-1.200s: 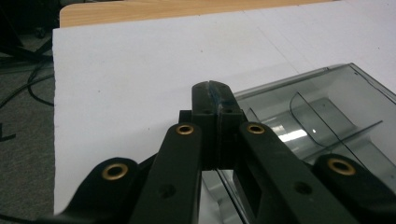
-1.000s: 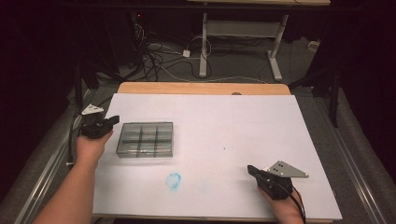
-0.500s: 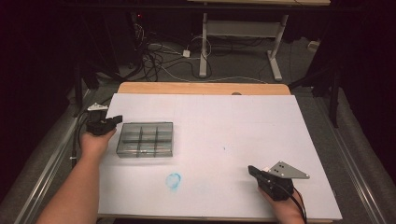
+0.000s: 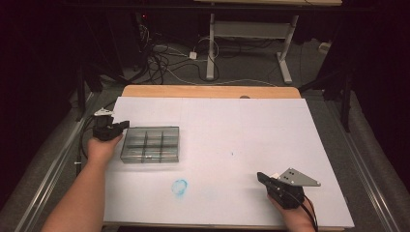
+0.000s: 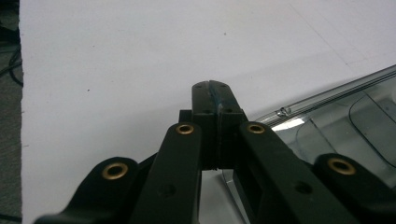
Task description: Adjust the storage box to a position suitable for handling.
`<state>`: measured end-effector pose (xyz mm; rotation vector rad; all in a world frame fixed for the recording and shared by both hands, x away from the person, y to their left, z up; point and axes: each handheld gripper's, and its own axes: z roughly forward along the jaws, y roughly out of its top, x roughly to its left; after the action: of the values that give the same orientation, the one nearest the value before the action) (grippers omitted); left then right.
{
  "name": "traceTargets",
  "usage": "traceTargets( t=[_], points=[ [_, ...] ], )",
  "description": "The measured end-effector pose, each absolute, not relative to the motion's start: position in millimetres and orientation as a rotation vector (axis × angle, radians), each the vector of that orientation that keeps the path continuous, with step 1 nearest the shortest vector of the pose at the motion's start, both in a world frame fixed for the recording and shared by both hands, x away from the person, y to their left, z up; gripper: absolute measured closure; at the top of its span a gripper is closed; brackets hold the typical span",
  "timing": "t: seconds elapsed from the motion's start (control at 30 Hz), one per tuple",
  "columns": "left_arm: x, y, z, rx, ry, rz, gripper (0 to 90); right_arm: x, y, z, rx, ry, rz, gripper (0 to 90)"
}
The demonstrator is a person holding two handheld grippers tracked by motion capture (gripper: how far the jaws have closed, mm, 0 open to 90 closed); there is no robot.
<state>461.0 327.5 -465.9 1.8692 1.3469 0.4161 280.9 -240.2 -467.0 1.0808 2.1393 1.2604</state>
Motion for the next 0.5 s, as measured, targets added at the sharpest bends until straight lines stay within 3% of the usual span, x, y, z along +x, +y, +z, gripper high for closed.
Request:
traceTargets(
  t=[0.5],
  points=[
    [445, 309, -470, 1.816, 1.325, 0.318, 87.8, 282, -238, -468, 1.076, 2.149, 1.256, 90.0]
  ],
)
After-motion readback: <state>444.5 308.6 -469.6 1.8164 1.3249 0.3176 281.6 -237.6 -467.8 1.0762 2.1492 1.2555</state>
